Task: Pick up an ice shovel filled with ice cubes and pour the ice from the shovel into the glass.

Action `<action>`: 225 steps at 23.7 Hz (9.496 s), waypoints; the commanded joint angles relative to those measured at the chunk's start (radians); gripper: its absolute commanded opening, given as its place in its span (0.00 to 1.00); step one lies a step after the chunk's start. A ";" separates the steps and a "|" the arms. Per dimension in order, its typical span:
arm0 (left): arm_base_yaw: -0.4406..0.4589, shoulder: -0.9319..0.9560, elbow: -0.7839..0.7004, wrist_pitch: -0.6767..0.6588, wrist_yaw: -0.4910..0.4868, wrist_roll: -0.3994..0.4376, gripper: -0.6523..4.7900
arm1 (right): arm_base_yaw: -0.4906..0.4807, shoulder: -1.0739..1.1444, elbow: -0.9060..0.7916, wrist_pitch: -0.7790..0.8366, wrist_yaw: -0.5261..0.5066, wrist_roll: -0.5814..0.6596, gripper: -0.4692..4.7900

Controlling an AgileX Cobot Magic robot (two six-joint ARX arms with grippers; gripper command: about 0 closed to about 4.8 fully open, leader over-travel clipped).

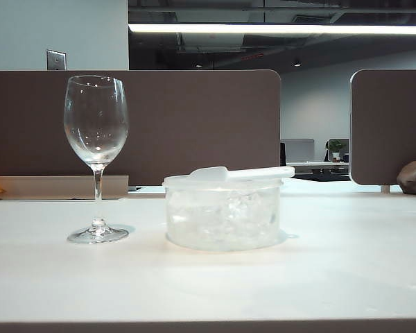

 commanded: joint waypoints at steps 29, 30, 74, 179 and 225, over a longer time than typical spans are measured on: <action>0.000 0.001 0.000 -0.002 0.045 0.002 0.17 | 0.000 0.790 1.102 -0.830 -0.217 -0.267 0.19; 0.000 0.001 0.000 -0.002 0.045 0.002 0.17 | 0.001 0.816 1.101 -0.830 -0.244 -0.267 0.19; 0.000 0.001 0.000 -0.001 0.043 0.002 0.17 | 0.537 1.426 0.325 1.096 0.567 1.031 0.21; 0.003 0.001 0.000 -0.002 0.043 0.002 0.17 | 0.559 1.715 0.505 1.328 0.491 1.174 0.08; 0.002 0.001 0.000 -0.002 0.043 0.002 0.17 | 0.564 1.622 0.892 0.977 0.516 1.129 0.08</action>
